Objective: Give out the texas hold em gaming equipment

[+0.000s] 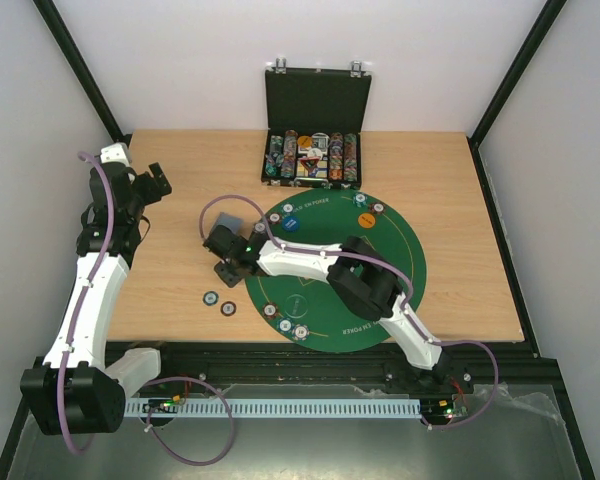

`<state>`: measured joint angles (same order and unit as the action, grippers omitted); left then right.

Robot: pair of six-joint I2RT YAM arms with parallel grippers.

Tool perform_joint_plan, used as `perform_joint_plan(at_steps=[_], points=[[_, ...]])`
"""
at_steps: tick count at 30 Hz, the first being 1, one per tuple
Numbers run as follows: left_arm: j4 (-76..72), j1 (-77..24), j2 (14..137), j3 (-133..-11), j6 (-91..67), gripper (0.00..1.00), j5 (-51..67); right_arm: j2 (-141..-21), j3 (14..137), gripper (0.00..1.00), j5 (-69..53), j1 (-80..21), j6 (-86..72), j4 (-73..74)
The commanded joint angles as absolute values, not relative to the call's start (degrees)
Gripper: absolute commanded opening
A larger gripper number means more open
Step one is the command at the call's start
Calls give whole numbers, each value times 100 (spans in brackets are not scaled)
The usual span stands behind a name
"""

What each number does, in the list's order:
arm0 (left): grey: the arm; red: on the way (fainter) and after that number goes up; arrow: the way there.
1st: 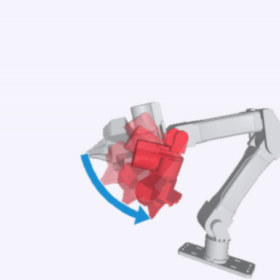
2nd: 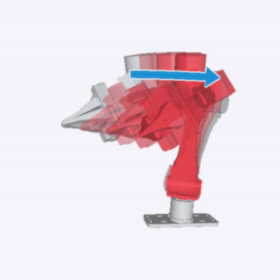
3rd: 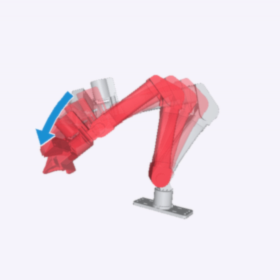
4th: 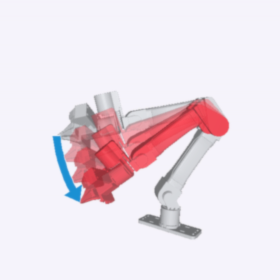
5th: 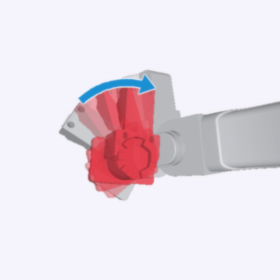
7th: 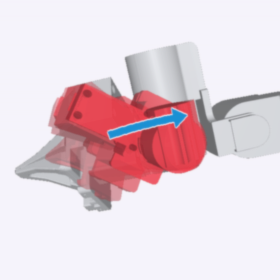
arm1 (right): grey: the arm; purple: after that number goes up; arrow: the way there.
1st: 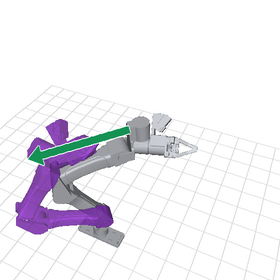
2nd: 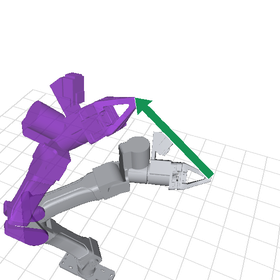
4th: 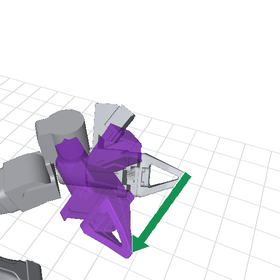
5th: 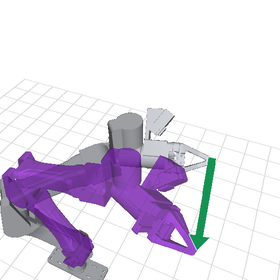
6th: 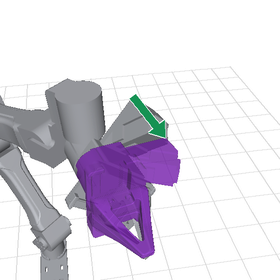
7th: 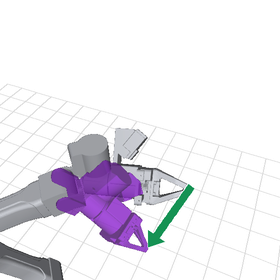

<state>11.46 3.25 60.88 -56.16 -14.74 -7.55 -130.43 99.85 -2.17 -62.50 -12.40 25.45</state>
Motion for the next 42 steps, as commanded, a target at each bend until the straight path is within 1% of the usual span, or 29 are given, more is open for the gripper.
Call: perform_joint_plan(at_steps=[1,20,31,36,42], points=[[1055,343,6073,-5557,-1449,99,-765,-13180,10162,45,-41,-6328,-1129,2802],[1049,343,6078,-5561,-1439,99,-743,-13184,10228,59,-16,-6333,-1178,2753],[1055,343,6073,-5563,-1436,100,-747,-13178,10027,69,-92,-6333,-1365,2619],[1052,343,6073,-5556,-1437,100,-756,-13184,9854,70,-211,-6335,-1480,2505],[1055,343,6064,-5562,-1440,99,-773,-13215,9615,69,-290,-6329,-1666,2364]])
